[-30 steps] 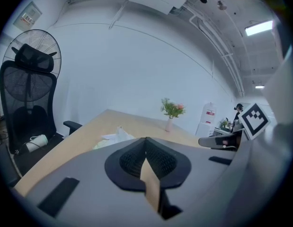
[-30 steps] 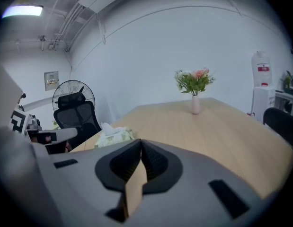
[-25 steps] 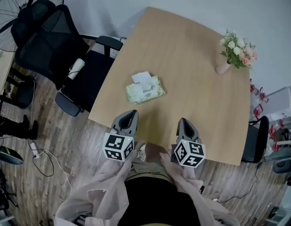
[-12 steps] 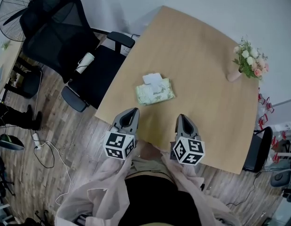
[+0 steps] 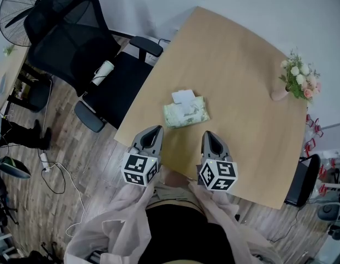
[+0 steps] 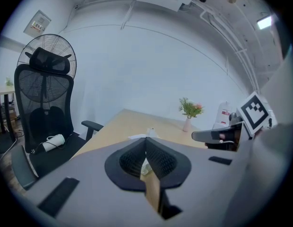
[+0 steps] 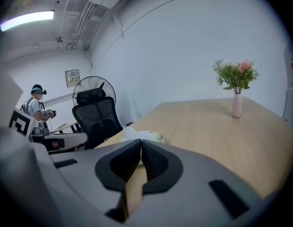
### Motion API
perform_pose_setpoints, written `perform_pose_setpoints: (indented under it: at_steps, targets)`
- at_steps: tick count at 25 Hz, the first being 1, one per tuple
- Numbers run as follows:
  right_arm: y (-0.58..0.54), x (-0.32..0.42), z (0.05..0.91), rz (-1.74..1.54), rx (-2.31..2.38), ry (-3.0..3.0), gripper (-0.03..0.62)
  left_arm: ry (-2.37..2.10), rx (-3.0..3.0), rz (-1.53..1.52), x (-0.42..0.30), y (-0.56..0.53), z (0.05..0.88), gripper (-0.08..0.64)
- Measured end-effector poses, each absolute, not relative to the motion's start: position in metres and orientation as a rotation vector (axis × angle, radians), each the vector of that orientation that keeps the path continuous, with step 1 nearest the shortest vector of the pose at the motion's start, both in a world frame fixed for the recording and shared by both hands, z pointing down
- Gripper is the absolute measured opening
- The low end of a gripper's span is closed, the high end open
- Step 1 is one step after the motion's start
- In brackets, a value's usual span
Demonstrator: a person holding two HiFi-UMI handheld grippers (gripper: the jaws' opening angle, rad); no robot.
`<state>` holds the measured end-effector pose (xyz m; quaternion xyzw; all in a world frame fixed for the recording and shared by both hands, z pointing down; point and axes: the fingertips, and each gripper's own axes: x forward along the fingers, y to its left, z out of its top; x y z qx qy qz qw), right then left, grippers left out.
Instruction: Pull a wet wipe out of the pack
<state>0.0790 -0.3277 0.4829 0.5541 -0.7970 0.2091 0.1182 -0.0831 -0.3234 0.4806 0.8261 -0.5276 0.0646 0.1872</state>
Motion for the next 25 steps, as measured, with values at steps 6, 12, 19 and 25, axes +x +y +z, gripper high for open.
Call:
perform_pose_setpoints:
  at_steps: [6, 12, 19, 25]
  targets:
    - [-0.345, 0.067, 0.485, 0.607, 1.547, -2.355, 0.012, -1.483, 2.3, 0.186, -0.085, -0.334, 0.488, 0.011]
    - [-0.36, 0.058, 0.489, 0.618, 1.485, -2.374, 0.014, -1.468, 2.296, 0.187, -0.08, -0.343, 0.492, 0.011]
    - [-0.378, 0.049, 0.493, 0.624, 1.419, -2.395, 0.022, -1.466, 2.283, 0.2, -0.079, -0.351, 0.497, 0.011]
    - [-0.391, 0.042, 0.502, 0.575, 1.324, -2.375, 0.12, -1.472, 2.27, 0.204, -0.082, -0.36, 0.501, 0.011]
